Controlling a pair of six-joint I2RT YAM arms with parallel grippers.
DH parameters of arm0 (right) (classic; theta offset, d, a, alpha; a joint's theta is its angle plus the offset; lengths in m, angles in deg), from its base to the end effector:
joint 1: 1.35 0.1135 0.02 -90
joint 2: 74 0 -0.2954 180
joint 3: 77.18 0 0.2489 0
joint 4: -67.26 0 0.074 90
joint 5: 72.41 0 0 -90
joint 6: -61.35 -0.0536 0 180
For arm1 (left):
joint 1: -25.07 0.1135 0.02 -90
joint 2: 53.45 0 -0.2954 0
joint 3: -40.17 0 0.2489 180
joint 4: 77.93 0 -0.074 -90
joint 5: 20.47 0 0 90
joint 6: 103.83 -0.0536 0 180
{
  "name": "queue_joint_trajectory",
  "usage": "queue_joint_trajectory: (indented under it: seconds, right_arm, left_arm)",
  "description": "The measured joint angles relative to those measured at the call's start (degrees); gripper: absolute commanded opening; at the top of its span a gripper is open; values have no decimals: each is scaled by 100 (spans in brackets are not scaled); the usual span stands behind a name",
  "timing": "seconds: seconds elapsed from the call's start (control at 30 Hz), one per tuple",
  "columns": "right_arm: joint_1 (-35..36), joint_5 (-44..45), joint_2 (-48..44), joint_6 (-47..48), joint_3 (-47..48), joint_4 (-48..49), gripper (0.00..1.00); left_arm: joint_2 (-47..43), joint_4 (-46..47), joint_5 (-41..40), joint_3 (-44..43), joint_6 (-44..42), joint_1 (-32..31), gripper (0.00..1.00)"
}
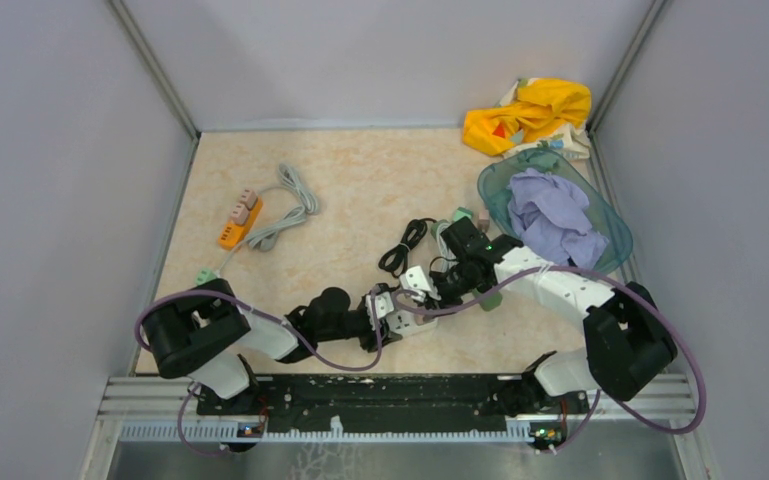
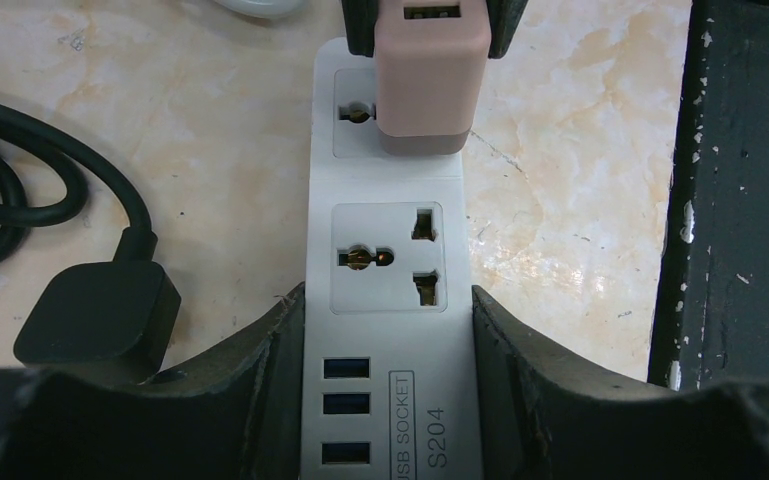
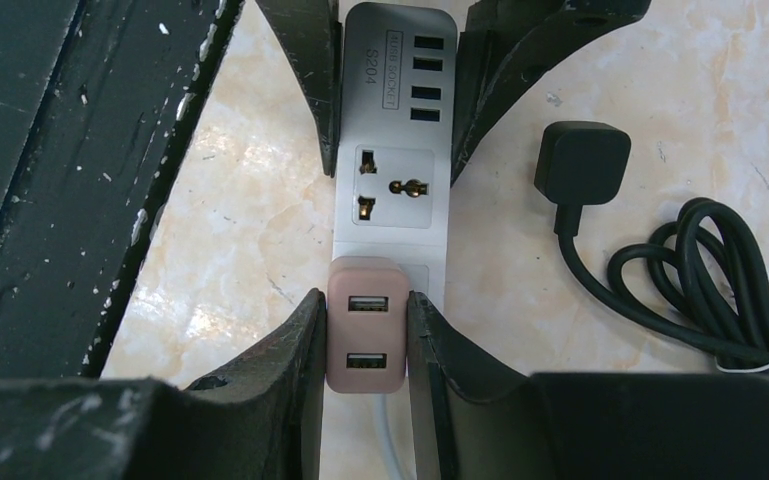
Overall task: Pull the plug off the socket
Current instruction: Remove the plug from the socket.
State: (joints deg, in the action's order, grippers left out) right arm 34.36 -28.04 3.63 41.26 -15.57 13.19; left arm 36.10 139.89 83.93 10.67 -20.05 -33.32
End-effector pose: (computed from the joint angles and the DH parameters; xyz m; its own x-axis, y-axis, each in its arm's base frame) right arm 0.1676 0.1676 0.2285 0.3067 -0.5883 -0.7482 -0.9251 -0.3692 -0.0890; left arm 0.1241 -0.2271 0.1456 -0.0947 0.3541 -0.9304 0.9615 0.2749 0.0068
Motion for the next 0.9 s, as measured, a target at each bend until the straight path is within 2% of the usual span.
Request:
queue_joint_trajectory:
  seconds: [0.43,0.6,0.73,0.9]
  right_arm:
    - [11,170,-15,-824,-81,479,0]
    - [13,136,-15,-612,-81,391,0]
    - [229,166,-9,-448,-81,332,0]
    - [507,450,20,-931,-59,527,0]
  left_arm:
    - [2,-44,20,0,15,37,0]
    - [2,-52,26,-4,15,42,0]
    - [15,-129,72,-31,13,42,0]
    - [39,-170,153,-39,-87,44,0]
